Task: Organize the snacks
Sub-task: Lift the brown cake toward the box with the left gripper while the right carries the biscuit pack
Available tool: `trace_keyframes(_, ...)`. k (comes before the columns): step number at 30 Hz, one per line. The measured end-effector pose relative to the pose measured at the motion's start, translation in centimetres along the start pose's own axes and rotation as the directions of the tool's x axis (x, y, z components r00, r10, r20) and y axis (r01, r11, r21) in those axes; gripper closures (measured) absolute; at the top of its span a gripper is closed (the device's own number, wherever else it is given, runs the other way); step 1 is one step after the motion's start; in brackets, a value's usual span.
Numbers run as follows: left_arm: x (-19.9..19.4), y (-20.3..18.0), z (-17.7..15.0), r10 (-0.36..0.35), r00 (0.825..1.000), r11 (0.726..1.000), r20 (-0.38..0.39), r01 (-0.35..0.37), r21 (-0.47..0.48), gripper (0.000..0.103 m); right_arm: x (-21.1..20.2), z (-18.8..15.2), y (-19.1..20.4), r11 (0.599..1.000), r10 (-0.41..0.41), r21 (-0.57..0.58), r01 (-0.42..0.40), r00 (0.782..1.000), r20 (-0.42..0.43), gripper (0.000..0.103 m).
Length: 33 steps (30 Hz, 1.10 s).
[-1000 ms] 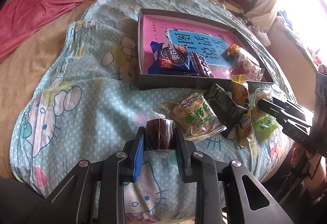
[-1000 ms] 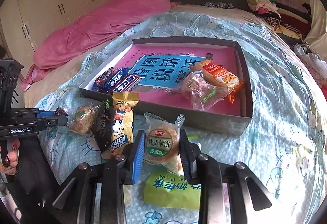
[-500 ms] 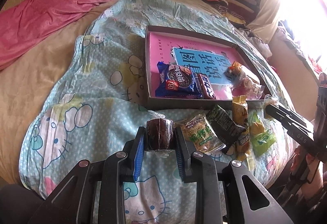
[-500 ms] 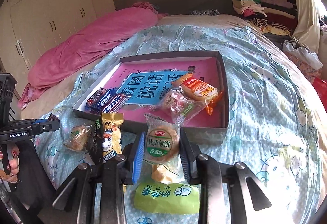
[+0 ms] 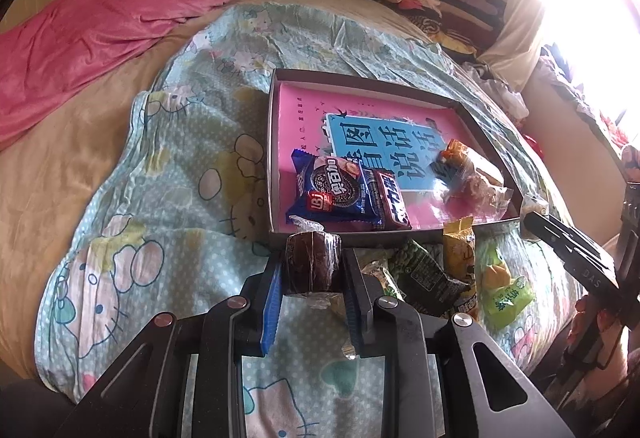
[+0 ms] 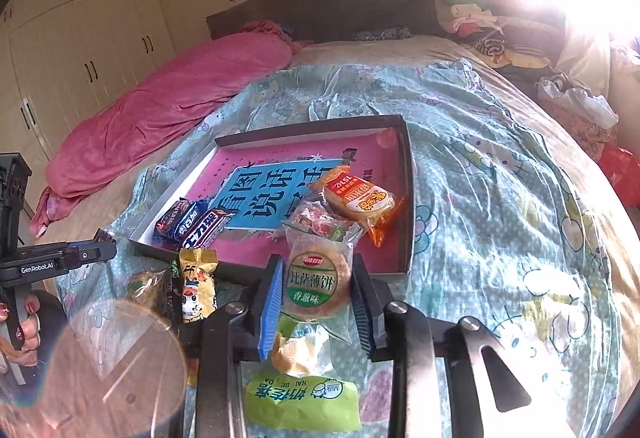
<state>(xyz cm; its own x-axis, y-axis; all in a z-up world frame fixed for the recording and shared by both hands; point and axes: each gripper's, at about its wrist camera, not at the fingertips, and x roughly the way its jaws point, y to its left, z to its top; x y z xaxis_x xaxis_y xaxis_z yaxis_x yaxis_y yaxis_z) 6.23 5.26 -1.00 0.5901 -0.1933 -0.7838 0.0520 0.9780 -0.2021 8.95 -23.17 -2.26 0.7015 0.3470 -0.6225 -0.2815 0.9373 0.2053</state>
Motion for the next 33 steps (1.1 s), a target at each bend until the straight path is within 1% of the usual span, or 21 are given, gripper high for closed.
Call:
trace_keyframes(8,1.0,-0.2,1.0,0.005,1.000,1.000,-0.002,-0.005,-0.004,0.075,-0.1,0.2,-0.3,1.000,-0.006,-0.003,0.006,1.000,0.008,0.070)
trace_keyframes(18,2.6,-0.6,2.7,0.017,1.000,1.000,0.017,-0.017,0.001,0.075,0.0,0.4,-0.4,1.000,-0.007,0.002,0.007,1.000,0.017,0.070)
trace_keyframes(33,4.6,-0.9,3.0,0.034,0.999,0.999,-0.008,-0.034,0.014,0.075,0.1,0.9,-1.3,0.999,-0.023,0.033,0.021,0.999,0.041,0.070)
